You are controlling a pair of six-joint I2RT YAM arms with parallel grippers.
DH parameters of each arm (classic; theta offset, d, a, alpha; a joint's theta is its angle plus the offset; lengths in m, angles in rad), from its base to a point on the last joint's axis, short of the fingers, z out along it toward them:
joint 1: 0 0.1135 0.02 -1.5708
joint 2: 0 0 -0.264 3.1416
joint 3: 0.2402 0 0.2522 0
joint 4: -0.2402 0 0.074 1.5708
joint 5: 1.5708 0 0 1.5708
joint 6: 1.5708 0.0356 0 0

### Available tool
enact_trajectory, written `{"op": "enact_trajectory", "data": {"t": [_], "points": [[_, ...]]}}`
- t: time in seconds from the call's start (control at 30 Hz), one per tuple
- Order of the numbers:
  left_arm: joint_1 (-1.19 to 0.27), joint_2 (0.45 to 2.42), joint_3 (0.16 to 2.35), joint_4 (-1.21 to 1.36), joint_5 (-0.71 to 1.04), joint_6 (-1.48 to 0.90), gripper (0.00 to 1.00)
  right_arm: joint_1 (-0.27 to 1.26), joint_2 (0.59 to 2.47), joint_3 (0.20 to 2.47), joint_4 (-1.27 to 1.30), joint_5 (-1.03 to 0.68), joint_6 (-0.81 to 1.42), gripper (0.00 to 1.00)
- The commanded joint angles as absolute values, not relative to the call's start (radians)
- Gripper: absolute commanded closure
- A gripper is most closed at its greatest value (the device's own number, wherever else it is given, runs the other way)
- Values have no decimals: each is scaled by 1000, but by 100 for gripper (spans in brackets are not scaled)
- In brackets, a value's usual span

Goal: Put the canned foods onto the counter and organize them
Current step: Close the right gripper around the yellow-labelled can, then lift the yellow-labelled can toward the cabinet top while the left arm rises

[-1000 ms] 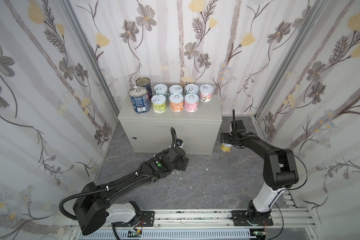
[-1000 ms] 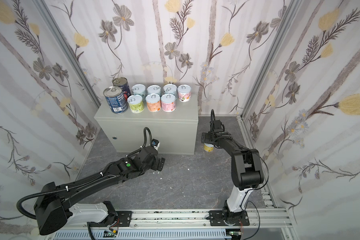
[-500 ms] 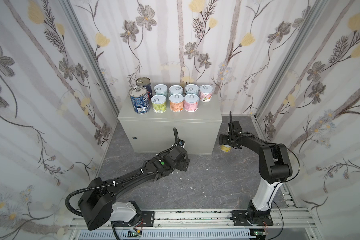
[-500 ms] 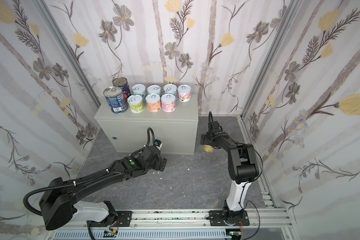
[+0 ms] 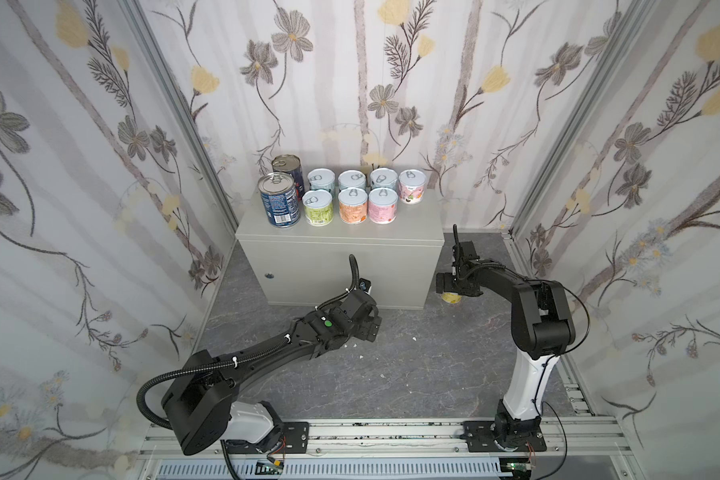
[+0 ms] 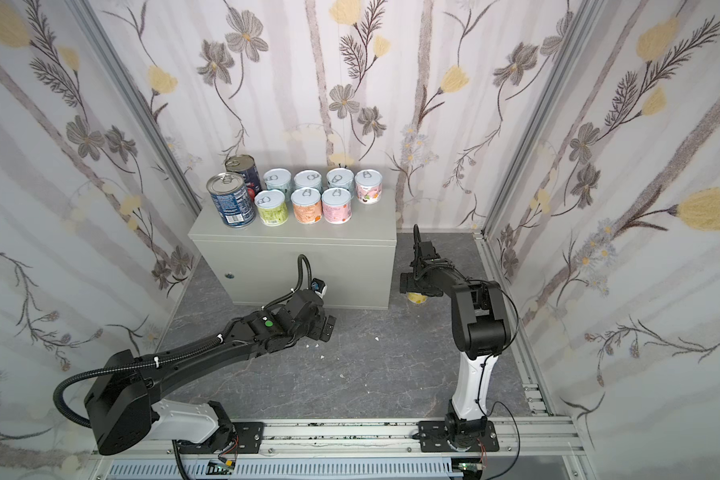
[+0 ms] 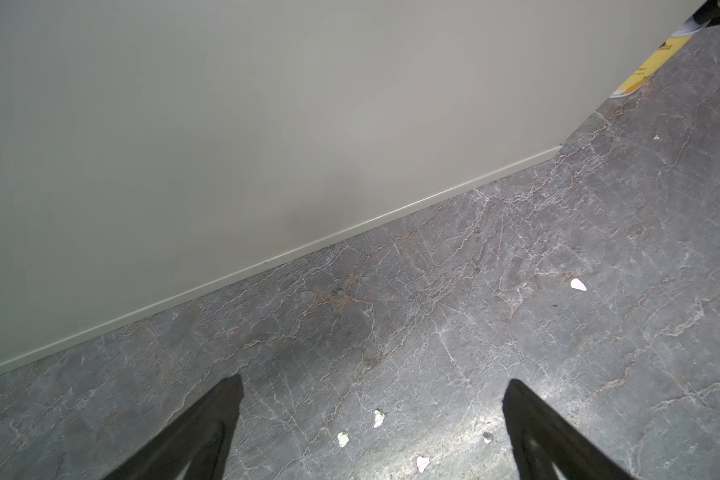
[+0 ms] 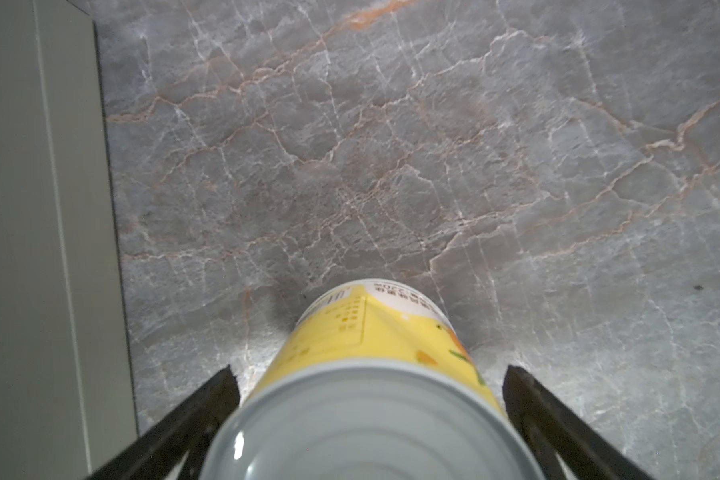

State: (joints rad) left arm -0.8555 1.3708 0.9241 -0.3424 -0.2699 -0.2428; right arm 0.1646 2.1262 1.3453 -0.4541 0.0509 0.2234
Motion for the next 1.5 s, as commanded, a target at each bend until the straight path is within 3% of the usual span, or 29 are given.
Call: {"op": "enact_trajectory", "data": {"t": [0.0, 0.3, 0.5, 0.9, 1.47], "points": [[-853, 1373, 930, -329, -273, -252, 0, 165, 2141, 1364, -473, 34, 203, 4], [-853, 1368, 931, -329, -271, -252, 0, 167, 2157, 1386, -512, 12, 187, 15], [-852, 1349, 922, -331, -277, -252, 0, 171, 2141, 1382, -520, 12, 189, 39], [-852, 1302, 905, -331, -278, -258, 0, 188, 1997, 1377, -579, 44, 170, 47], [-859, 1195, 924, -348, -264, -263, 0, 255, 1612, 1322, -689, 50, 161, 47]]}}
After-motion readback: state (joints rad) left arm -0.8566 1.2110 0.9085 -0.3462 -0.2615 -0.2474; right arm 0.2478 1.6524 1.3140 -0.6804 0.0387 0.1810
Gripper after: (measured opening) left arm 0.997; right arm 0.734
